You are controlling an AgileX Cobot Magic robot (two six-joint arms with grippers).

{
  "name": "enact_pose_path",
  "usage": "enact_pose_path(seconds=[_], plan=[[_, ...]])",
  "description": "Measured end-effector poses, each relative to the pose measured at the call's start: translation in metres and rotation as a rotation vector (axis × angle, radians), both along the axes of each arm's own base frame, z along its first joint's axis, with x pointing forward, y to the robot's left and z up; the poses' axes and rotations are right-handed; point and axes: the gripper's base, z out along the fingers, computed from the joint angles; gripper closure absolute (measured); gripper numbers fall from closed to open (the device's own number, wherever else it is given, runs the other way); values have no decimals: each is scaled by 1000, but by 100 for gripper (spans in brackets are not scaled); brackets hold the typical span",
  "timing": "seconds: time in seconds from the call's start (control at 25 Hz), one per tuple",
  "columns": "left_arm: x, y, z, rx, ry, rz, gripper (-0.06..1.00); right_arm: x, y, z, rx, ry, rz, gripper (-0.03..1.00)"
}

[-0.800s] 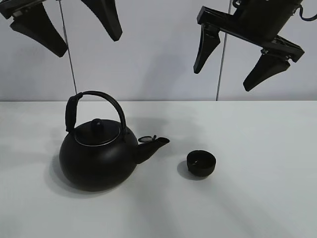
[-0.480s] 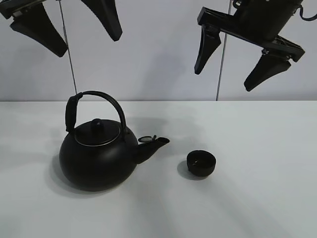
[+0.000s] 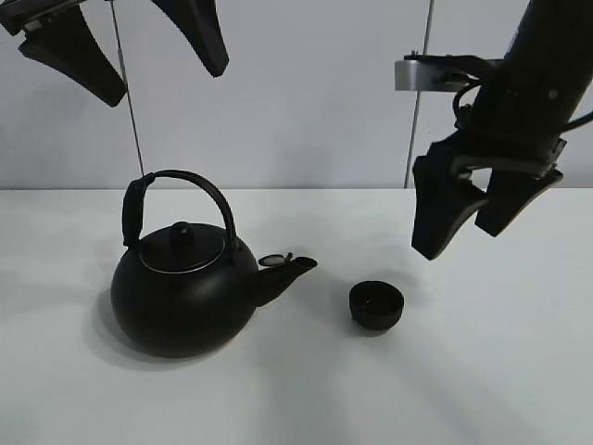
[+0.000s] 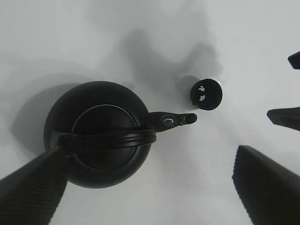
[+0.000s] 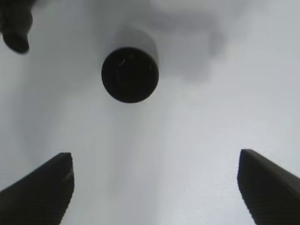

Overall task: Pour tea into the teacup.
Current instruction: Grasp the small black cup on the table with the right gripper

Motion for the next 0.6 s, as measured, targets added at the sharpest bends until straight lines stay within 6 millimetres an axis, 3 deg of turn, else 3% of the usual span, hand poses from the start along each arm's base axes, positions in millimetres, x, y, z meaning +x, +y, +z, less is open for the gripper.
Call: enact_pose_path(seconds=[0.2,0.48,0.6], plan=[[0,0,0,0,0,0,25,2,3,-13,-25,-91,63,32],[0,0,0,-1,-3,1,25,-2,49,-53,-136,-77,270,32],[0,0,0,-1,-3,1,25,0,57,-71,-172,-76,260,32]])
